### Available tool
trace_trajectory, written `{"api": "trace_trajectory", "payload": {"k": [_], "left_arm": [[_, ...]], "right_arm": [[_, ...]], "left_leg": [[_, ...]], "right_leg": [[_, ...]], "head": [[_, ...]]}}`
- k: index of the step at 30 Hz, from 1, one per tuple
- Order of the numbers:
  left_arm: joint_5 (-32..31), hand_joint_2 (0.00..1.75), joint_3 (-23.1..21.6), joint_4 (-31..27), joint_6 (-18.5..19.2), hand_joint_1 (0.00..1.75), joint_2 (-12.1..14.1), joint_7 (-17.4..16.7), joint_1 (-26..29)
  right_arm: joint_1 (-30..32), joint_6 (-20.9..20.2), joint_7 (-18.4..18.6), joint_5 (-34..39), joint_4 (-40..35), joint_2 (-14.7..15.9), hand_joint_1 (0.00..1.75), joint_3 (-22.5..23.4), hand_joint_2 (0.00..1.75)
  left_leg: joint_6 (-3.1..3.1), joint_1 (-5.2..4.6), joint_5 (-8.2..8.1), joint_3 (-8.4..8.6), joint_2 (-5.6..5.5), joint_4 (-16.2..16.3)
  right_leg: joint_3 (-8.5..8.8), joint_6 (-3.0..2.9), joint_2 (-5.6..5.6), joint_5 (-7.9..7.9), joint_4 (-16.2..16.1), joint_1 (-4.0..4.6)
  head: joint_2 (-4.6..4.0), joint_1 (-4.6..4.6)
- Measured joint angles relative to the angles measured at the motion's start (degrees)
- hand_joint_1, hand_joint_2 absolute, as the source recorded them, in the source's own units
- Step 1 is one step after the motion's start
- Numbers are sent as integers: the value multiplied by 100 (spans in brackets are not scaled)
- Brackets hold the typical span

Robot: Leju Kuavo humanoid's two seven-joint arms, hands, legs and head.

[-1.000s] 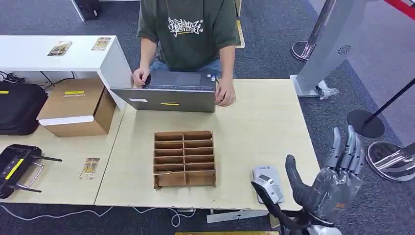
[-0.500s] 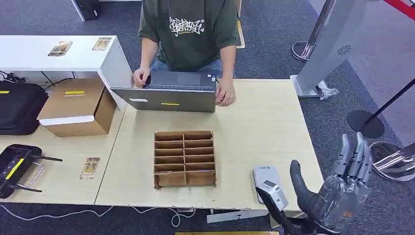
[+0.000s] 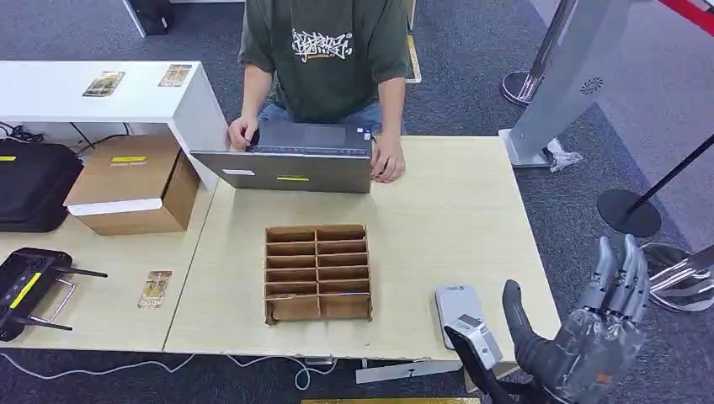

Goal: Pass the card to the sensor for recognition and then transmit it.

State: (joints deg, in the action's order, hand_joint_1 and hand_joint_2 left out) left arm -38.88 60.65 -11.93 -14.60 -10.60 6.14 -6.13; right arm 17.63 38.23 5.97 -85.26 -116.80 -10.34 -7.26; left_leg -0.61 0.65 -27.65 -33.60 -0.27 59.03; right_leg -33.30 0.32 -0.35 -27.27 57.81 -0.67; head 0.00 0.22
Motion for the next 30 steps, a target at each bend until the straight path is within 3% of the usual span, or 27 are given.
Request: {"api": "trace_trajectory", "payload": {"k": [30], "left_arm": [[13, 0, 0, 0, -98, 0, -52, -125, -5]], "right_arm": [[-13, -98, -2, -9, -52, 0, 0, 0, 175]], "left_leg": [[0, 0, 0, 1, 0, 0]], "right_leg": [[-1, 0, 0, 0, 0, 0]], "head": [[0, 0]]}}
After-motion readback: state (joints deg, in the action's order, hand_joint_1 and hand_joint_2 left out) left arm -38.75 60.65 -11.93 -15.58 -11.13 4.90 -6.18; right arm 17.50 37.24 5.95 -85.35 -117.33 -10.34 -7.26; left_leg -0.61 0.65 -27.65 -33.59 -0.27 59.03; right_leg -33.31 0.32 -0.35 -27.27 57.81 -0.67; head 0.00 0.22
